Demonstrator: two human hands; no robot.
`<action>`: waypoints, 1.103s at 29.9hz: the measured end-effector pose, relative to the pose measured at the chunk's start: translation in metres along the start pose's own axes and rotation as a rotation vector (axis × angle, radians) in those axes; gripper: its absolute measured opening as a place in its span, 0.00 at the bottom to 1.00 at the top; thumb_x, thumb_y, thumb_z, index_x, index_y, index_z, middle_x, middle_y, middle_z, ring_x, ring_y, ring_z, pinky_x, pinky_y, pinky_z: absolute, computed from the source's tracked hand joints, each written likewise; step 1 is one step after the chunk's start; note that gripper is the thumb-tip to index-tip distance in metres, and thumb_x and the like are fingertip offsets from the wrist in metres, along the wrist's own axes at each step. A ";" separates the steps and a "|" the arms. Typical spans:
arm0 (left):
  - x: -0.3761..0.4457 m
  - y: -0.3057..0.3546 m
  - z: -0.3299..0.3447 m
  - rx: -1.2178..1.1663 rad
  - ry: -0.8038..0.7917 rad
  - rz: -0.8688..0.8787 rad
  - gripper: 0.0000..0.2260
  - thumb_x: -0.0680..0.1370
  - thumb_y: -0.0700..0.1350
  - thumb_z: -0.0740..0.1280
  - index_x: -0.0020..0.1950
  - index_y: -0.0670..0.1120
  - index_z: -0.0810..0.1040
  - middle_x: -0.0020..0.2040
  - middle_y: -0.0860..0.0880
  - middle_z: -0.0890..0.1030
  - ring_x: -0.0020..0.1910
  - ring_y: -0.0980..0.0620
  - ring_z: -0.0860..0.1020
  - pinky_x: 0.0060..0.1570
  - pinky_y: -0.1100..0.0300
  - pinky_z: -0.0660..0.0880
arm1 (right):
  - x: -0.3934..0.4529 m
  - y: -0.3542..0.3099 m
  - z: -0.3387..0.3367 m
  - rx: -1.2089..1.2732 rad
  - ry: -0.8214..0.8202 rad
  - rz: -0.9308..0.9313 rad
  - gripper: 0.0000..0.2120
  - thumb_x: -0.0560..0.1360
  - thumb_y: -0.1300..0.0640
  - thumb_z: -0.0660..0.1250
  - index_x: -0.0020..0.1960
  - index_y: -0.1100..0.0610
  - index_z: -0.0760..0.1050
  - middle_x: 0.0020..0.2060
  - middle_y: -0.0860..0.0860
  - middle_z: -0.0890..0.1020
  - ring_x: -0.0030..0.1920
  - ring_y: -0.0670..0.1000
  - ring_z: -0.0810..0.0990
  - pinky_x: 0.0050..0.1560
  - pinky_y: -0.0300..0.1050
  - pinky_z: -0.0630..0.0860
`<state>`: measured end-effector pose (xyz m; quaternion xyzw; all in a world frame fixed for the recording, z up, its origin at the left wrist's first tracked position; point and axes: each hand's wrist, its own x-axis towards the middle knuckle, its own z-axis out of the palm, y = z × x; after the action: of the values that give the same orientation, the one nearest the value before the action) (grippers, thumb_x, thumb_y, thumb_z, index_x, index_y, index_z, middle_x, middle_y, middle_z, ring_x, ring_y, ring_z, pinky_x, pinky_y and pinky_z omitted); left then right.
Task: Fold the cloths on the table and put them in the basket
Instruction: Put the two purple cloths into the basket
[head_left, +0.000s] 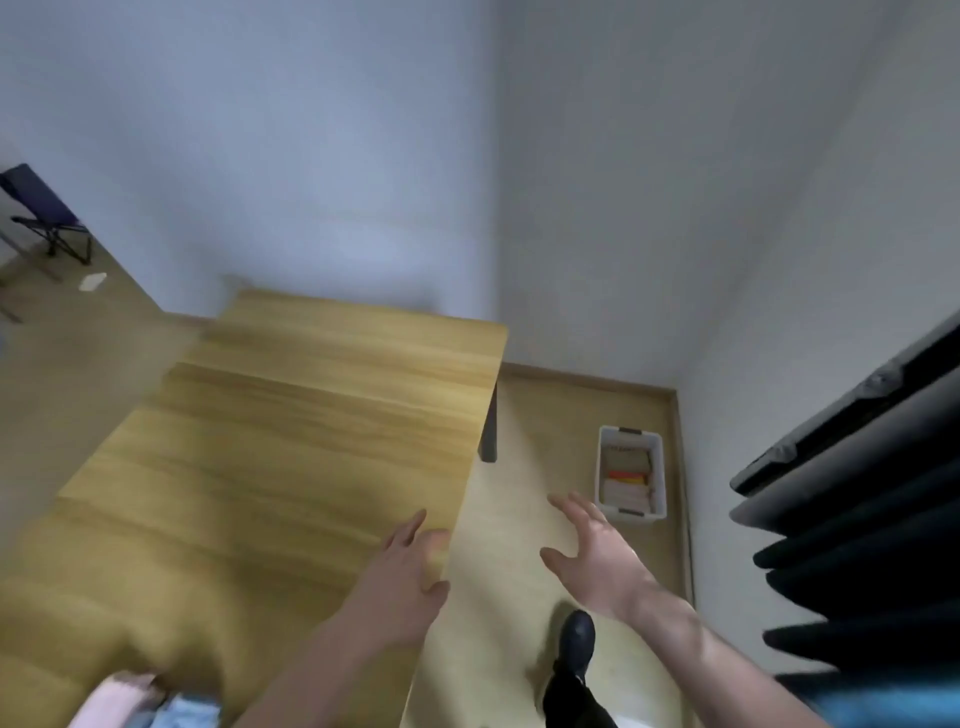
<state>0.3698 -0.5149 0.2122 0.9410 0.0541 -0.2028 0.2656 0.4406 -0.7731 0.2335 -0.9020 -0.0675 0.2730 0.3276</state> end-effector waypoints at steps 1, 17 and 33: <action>-0.030 -0.009 0.006 0.003 -0.008 -0.024 0.27 0.77 0.51 0.65 0.76 0.59 0.65 0.82 0.52 0.53 0.81 0.48 0.54 0.76 0.53 0.60 | -0.025 -0.006 0.018 -0.029 -0.023 0.002 0.33 0.80 0.49 0.66 0.81 0.44 0.56 0.81 0.44 0.53 0.79 0.48 0.58 0.73 0.40 0.61; -0.292 -0.083 0.114 -0.090 0.165 -0.191 0.23 0.78 0.52 0.68 0.73 0.59 0.69 0.80 0.55 0.60 0.77 0.50 0.63 0.74 0.58 0.62 | -0.223 -0.001 0.148 -0.116 -0.149 -0.188 0.30 0.81 0.50 0.65 0.80 0.45 0.59 0.80 0.44 0.57 0.78 0.45 0.61 0.70 0.33 0.58; -0.434 -0.192 0.118 -0.144 0.170 -0.258 0.22 0.78 0.48 0.71 0.71 0.55 0.72 0.70 0.61 0.65 0.72 0.57 0.67 0.70 0.63 0.62 | -0.298 -0.035 0.295 -0.094 -0.265 -0.154 0.31 0.79 0.51 0.66 0.80 0.50 0.60 0.78 0.47 0.62 0.75 0.49 0.66 0.70 0.36 0.63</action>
<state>-0.1082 -0.4105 0.2069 0.9187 0.2109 -0.1503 0.2984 0.0337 -0.6717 0.2012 -0.8645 -0.1918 0.3603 0.2932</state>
